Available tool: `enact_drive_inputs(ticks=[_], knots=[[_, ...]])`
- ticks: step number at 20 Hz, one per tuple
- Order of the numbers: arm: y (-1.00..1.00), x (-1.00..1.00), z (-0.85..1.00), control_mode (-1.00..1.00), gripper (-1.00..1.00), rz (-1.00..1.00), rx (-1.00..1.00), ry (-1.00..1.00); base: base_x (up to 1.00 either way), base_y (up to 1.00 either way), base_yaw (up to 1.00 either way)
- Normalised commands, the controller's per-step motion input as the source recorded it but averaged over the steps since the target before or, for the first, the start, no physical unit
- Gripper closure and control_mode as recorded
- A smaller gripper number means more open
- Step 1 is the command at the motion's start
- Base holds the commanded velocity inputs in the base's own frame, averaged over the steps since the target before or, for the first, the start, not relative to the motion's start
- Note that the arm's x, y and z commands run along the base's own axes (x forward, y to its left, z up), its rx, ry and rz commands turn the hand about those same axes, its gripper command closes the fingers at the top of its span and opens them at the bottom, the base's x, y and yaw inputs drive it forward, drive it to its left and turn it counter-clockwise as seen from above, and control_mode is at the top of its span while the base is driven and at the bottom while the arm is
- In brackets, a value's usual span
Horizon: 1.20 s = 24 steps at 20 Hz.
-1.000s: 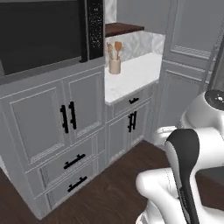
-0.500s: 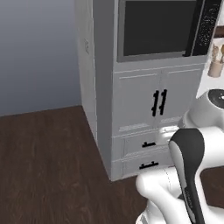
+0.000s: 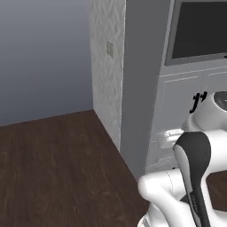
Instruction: Take the strawberry from the fridge and place it on top of the pancake, located on the dining counter.
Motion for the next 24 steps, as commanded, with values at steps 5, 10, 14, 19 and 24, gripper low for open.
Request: enact_drive_inputs(ticks=[5,10,14,19,24], knots=[[0.0,0.0,0.0,1.0,1.0,0.0,0.0,0.0,0.79,1.0,0.01],[0.0,0.0,0.0,1.0,1.0,0.0,0.0,0.0,0.89,1.0,0.28],[0.0,0.0,0.0,1.0,1.0,0.0,0.0,0.0,0.65,1.0,0.45],[0.0,0.0,0.0,1.0,1.0,0.0,0.0,0.0,1.0,0.63,0.42],[0.0,0.0,0.0,1.0,1.0,0.0,0.0,0.0,1.0,0.05,0.24]])
